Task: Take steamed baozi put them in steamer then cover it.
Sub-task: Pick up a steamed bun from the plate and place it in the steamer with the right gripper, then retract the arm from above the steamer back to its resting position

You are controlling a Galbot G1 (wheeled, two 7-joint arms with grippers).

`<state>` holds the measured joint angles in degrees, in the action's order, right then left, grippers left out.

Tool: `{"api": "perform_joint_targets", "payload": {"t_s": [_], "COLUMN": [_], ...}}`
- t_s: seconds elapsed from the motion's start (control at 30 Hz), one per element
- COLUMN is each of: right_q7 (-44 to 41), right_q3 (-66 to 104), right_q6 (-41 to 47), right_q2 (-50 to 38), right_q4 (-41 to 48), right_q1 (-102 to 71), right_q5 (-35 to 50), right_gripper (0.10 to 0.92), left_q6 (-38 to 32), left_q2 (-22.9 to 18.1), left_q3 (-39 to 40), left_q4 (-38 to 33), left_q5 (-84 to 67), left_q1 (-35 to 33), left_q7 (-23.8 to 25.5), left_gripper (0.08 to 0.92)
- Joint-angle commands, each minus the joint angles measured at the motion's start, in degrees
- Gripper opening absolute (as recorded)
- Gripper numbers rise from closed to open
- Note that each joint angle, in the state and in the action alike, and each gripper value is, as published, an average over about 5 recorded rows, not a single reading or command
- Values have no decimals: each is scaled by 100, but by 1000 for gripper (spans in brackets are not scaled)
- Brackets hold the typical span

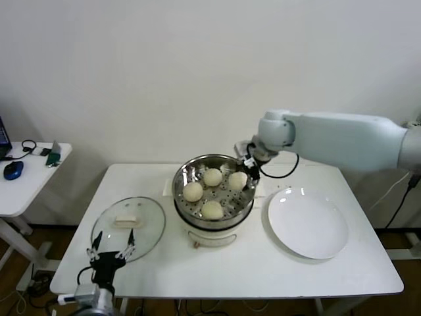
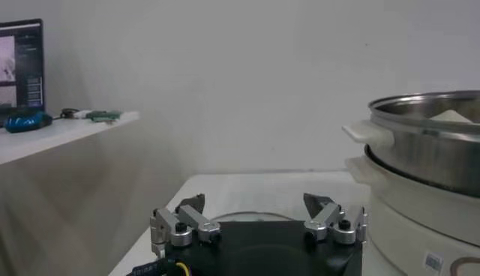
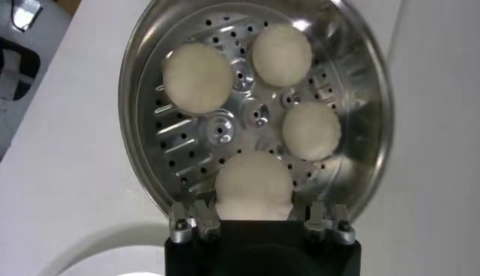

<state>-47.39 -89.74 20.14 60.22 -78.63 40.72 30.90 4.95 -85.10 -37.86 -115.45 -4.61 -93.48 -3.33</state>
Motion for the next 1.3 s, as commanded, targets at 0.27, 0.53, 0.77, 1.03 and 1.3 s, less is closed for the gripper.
{"api": "perform_joint_targets", "payload": {"t_s": [0.27, 0.53, 0.77, 1.03, 1.3], "right_q7": [379, -131, -576, 2579, 4834], "right_q3": [110, -104, 311, 2749, 6249], "right_q6": [332, -9, -68, 154, -575], "right_q2": [196, 78, -672, -1999, -2818], "right_q4": [162, 50, -17, -46, -301], "right_q1": [-496, 244, 986, -701, -4203], "right_q5": [58, 342, 1895, 2307, 1897], "right_gripper": [684, 816, 823, 823, 823], "left_q6": [-14, -17, 90, 109, 59], "left_q2": [-8, 7, 55, 108, 292], "left_q3": [21, 3, -14, 24, 82], "left_q4": [-11, -66, -189, -188, -77], "left_q5": [-2, -18, -104, -100, -54], "left_q1": [-16, -44, -89, -23, 156], "left_q7": [1, 1, 27, 46, 79], "left_gripper": [823, 823, 823, 823, 823]}}
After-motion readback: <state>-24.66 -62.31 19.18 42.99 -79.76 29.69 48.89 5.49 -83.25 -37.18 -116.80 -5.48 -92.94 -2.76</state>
